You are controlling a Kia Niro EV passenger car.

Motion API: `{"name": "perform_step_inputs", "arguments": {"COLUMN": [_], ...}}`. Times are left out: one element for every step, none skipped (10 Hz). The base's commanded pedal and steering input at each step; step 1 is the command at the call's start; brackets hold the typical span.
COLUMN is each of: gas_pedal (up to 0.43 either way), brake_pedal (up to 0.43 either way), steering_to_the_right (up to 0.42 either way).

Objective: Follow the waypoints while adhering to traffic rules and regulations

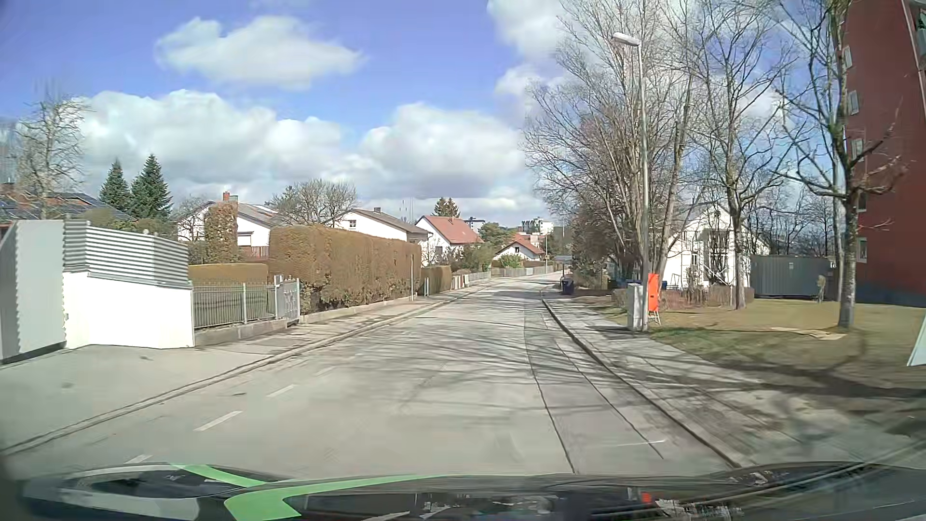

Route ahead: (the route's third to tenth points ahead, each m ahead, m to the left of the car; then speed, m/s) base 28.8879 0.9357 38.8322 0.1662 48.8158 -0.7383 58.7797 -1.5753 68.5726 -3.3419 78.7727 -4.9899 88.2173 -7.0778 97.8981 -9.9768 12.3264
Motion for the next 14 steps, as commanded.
{"name": "perform_step_inputs", "arguments": {"gas_pedal": [0.047,0.047,0.047,0.039,0.02,0.02,0.02,0.02,0.008,0.0,0.0,0.0,0.0,0.0], "brake_pedal": [0.0,0.0,0.0,0.0,0.0,0.0,0.0,0.0,0.0,0.0,0.0,0.0,0.0,0.0], "steering_to_the_right": [0.017,0.016,0.017,0.016,0.016,0.015,0.014,0.014,0.013,0.011,0.01,0.01,0.012,0.012]}}
